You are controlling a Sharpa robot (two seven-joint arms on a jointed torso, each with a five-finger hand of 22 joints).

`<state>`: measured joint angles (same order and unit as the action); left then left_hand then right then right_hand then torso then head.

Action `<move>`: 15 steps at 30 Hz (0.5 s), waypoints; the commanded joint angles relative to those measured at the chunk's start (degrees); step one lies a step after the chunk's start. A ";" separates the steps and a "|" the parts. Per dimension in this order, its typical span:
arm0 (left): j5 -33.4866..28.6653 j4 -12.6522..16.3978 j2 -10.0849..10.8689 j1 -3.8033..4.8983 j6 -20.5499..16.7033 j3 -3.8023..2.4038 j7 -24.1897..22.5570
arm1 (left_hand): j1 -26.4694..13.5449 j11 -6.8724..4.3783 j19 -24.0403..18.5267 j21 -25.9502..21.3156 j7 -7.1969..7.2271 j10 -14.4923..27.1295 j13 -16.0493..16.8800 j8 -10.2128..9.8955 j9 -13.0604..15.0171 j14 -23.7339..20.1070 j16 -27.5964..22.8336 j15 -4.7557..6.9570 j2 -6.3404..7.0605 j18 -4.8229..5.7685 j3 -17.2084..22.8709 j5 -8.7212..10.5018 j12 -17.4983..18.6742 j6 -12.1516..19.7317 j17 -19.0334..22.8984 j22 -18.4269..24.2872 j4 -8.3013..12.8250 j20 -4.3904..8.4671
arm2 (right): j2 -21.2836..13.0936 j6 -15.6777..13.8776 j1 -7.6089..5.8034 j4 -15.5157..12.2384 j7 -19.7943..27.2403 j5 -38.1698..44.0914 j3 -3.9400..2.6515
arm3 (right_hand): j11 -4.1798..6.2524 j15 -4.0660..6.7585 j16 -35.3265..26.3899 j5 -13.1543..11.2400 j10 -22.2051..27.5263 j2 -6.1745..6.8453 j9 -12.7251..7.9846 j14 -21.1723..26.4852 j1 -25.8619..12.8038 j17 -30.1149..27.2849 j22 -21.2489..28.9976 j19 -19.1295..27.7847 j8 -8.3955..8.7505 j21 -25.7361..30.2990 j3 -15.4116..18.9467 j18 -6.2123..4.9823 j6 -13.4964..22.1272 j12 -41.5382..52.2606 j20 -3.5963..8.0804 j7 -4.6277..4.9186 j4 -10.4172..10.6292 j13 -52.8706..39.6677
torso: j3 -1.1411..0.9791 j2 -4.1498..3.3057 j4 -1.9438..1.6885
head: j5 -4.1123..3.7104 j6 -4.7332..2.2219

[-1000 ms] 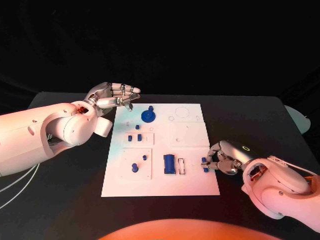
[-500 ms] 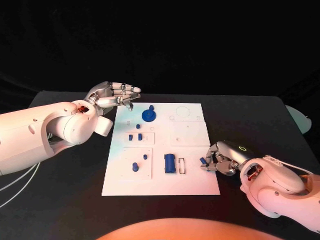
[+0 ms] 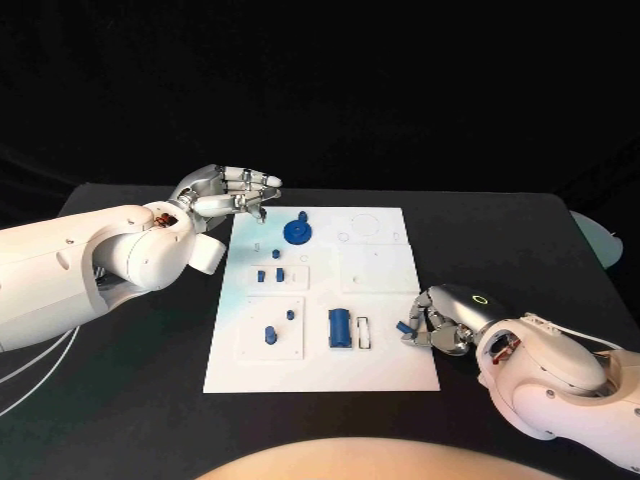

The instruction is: Assemble the parts on the task board

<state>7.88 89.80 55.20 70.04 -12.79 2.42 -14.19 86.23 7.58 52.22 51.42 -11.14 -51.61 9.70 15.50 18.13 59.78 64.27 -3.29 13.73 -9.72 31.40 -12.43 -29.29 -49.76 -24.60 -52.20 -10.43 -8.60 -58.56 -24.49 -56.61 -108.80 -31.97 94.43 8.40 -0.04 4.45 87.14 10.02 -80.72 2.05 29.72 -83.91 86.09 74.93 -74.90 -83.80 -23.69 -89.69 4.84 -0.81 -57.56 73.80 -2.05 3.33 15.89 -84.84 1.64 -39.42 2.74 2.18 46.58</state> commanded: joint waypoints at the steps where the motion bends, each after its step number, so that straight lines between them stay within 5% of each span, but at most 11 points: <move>1: -0.25 0.17 -0.05 0.03 1.05 -0.04 -0.06 | -0.41 -0.08 0.24 -0.22 -0.04 0.38 -0.10 -0.16 0.06 -0.04 -0.28 0.14 -0.07 -0.85 0.21 -0.07 -0.22 0.05 0.06 0.09 0.02 0.08 | -0.10 0.83 0.52 -0.37 -1.71 0.07 0.43 | 1.17 0.17 0.31 0.54 -0.99 -7.21 0.15 -4.92 7.65 9.29 -15.10 -6.20 0.36 -0.31 -1.05 0.81 0.40 -0.01 0.38 -0.14 0.39 7.07 | 0.03 0.02 0.05 | 0.03 -0.01; 7: -0.25 0.18 -0.06 0.03 1.07 -0.04 0.02 | -0.41 -0.08 0.24 -0.22 -0.04 0.38 -0.10 -0.16 0.06 -0.04 -0.28 0.14 -0.07 -0.85 0.21 -0.07 -0.22 0.05 0.06 0.09 0.02 0.08 | -0.49 -2.16 -0.50 -2.14 -1.34 -2.69 0.36 | 1.01 0.01 0.34 1.49 -1.13 -6.89 0.31 -4.94 6.86 9.37 -15.10 -6.20 0.35 -0.31 -5.41 0.81 0.72 0.00 0.30 0.16 0.82 6.96 | 0.07 0.03 0.03 | -0.03 -0.07; 8: -0.25 0.17 -0.07 0.03 1.06 -0.04 0.03 | -0.41 -0.08 0.24 -0.22 -0.04 0.38 -0.10 -0.16 0.06 -0.04 -0.28 0.14 -0.07 -0.85 0.21 -0.07 -0.22 0.05 0.06 0.09 0.02 0.08 | -0.50 -2.72 -0.79 -2.51 -1.24 -3.45 0.35 | 0.97 -0.02 0.36 1.69 -1.15 -5.58 0.43 -4.95 5.72 9.43 -15.10 -6.20 0.28 -0.31 -8.19 0.81 0.83 -0.05 0.19 0.22 0.71 6.94 | 0.06 0.03 0.03 | -0.05 -0.09; 9: -0.25 0.17 -0.08 0.03 1.07 -0.03 0.03 | -0.41 -0.08 0.24 -0.22 -0.04 0.38 -0.10 -0.16 0.06 -0.04 -0.28 0.14 -0.07 -0.85 0.21 -0.07 -0.22 0.05 0.06 0.09 0.02 0.08 | -0.48 -3.23 -1.05 -2.89 -1.14 -4.18 0.33 | 0.97 -0.02 0.36 1.69 -1.15 -5.58 0.43 -4.95 5.72 9.43 -15.10 -6.20 0.28 -0.31 -8.19 0.81 0.83 -0.05 0.19 0.22 0.71 6.94 | 0.07 0.02 0.01 | -0.07 -0.11; 10: -0.25 0.17 -0.09 0.03 1.08 -0.03 0.03 | -0.41 -0.08 0.24 -0.22 -0.04 0.38 -0.10 -0.16 0.06 -0.04 -0.28 0.14 -0.07 -0.85 0.21 -0.07 -0.22 0.05 0.06 0.09 0.02 0.08 | -0.45 -3.58 -1.24 -3.17 -1.07 -4.79 0.32 | 0.91 -0.24 0.37 2.35 -1.26 -2.03 0.93 -4.95 1.88 9.46 -15.10 -6.20 -0.21 -0.31 -17.47 0.81 0.60 -0.14 0.11 0.50 1.09 6.83 | 0.07 0.03 -0.01 | -0.09 -0.10; 11: -0.25 0.17 -0.11 0.03 1.09 -0.03 0.04 | -0.41 -0.08 0.24 -0.22 -0.04 0.38 -0.10 -0.16 0.06 -0.04 -0.28 0.14 -0.07 -0.85 0.21 -0.07 -0.22 0.05 0.06 0.09 0.02 0.08 | -0.33 -4.20 -1.55 -3.66 -0.94 -6.18 0.29 | 0.83 -0.19 0.37 2.14 -1.30 -1.43 0.97 -4.95 1.64 9.47 -15.10 -6.20 -0.20 -0.31 -18.28 0.81 0.75 -0.10 0.08 0.32 0.77 6.80 | 0.06 0.01 -0.04 | -0.12 -0.12; 12: -0.25 0.17 -0.12 0.03 1.10 -0.03 0.04 | -0.41 -0.08 0.24 -0.22 -0.04 0.38 -0.10 -0.16 0.06 -0.04 -0.28 0.14 -0.07 -0.85 0.21 -0.07 -0.22 0.05 0.06 0.09 0.02 0.08 | -0.26 -4.41 -1.63 -3.81 -0.89 -6.67 0.29 | 1.12 -0.38 0.35 1.80 -1.41 2.13 1.52 -4.96 -1.68 9.47 -15.10 -6.20 -0.71 -0.31 -25.36 0.81 0.83 -0.10 0.10 0.77 0.76 6.70 | 0.06 0.01 -0.07 | -0.13 -0.14; 15: -0.25 0.19 -0.12 0.03 1.10 -0.03 0.07 | -0.41 -0.08 0.24 -0.22 -0.04 0.38 -0.10 -0.16 0.06 -0.04 -0.28 0.14 -0.07 -0.85 0.21 -0.07 -0.22 0.05 0.06 0.09 0.02 0.08 | 0.17 -5.22 -1.91 -4.25 -0.64 -8.52 0.26 | 0.80 -0.23 0.35 1.96 -1.50 3.60 2.05 -4.96 -3.43 9.49 -15.10 -6.20 -1.23 -0.31 -30.01 0.81 0.93 -0.12 0.03 0.35 0.14 6.66 | 0.07 -0.03 -0.06 | -0.12 -0.12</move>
<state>7.88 89.81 55.17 70.04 -12.66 2.42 -13.95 86.23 7.58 52.22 51.42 -11.14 -51.61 9.65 15.50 18.11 59.78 64.27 -3.29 13.73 -9.72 31.40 -12.43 -29.29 -49.76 -24.60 -52.20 -10.43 -8.60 -58.59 -27.54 -58.47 -112.75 -32.67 89.64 8.64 1.13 4.39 87.14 11.66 -82.31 5.16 29.81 -84.12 83.95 74.92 -74.93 -83.80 -23.16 -89.70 -19.48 -0.82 -56.26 73.53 -2.06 3.96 19.01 -78.50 1.70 -39.40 2.72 2.07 46.44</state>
